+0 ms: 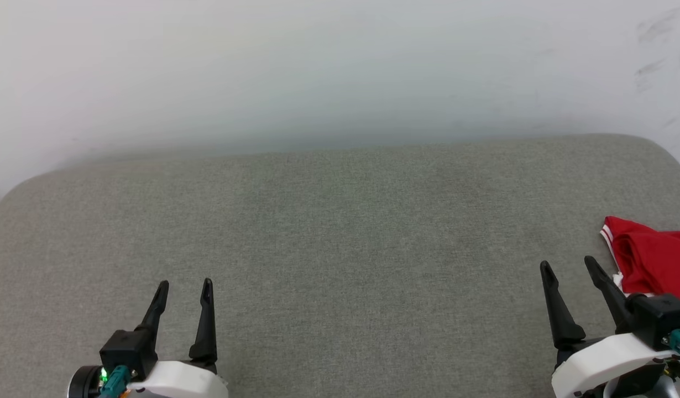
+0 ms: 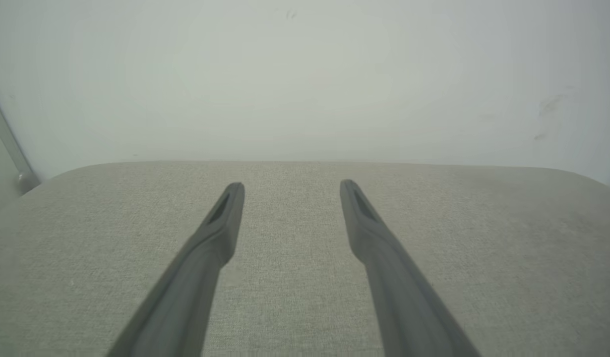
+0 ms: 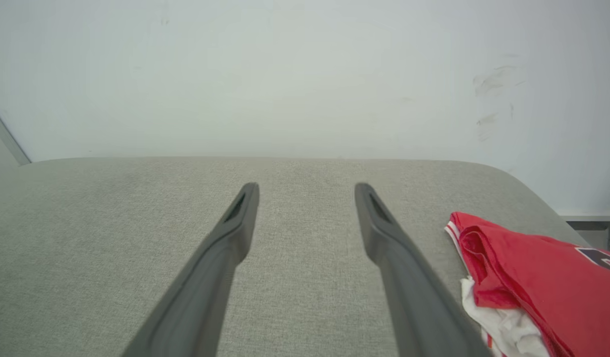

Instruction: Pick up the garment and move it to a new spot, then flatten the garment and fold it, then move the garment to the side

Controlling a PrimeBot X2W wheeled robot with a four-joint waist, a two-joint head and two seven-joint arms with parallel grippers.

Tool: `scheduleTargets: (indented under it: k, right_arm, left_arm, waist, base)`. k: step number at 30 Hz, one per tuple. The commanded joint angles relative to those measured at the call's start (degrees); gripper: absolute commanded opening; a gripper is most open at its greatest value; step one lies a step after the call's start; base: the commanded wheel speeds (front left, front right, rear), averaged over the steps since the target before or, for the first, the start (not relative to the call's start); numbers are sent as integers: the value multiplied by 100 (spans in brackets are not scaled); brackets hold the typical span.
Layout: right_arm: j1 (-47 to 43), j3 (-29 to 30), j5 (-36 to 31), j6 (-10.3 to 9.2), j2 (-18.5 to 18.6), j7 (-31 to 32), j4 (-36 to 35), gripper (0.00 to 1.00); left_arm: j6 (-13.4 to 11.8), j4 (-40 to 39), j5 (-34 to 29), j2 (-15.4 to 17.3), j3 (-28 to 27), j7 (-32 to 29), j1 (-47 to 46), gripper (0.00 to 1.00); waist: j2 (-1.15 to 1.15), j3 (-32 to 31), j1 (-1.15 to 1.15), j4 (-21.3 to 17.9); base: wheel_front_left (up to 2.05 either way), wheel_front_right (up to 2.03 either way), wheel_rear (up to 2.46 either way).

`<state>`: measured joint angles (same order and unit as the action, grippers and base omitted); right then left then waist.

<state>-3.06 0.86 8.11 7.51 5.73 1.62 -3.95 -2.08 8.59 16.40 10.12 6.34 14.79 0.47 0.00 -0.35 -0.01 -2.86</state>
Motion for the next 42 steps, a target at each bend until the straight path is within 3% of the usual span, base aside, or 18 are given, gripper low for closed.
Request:
scheduleTargets:
  k: [1, 23, 24, 28, 42]
  right_arm:
    - [-67, -21, 12, -4, 20, 14, -49, 100]
    - [122, -105, 159, -4, 161, -80, 82, 100]
    - [133, -98, 167, -4, 172, -93, 80, 0]
    - [-26, -123, 168, 0, 113, -57, 244, 0]
    - [168, -1, 1729, 0, 46, 39, 529, 0]
  left_arm:
    - [14, 40, 4, 3, 5, 18, 60, 100]
    - [25, 211, 26, -16, -60, 48, -110, 100]
    - [32, 194, 28, -27, -62, 49, -116, 0]
    - [62, 371, 73, -54, -66, -34, 0, 0]
    - [230, 403, 1479, -178, -303, -433, -141, 0]
  waist:
    - [0, -34, 1, -33]
    - [0, 28, 1, -41]
    - [0, 35, 1, -38]
    - [0, 34, 2, -37]
    - [0, 36, 2, -1]
  base:
    - [0, 0, 0]
    - [0, 0, 0]
    - [0, 0, 0]
    - [0, 0, 0]
    - [0, 0, 0]
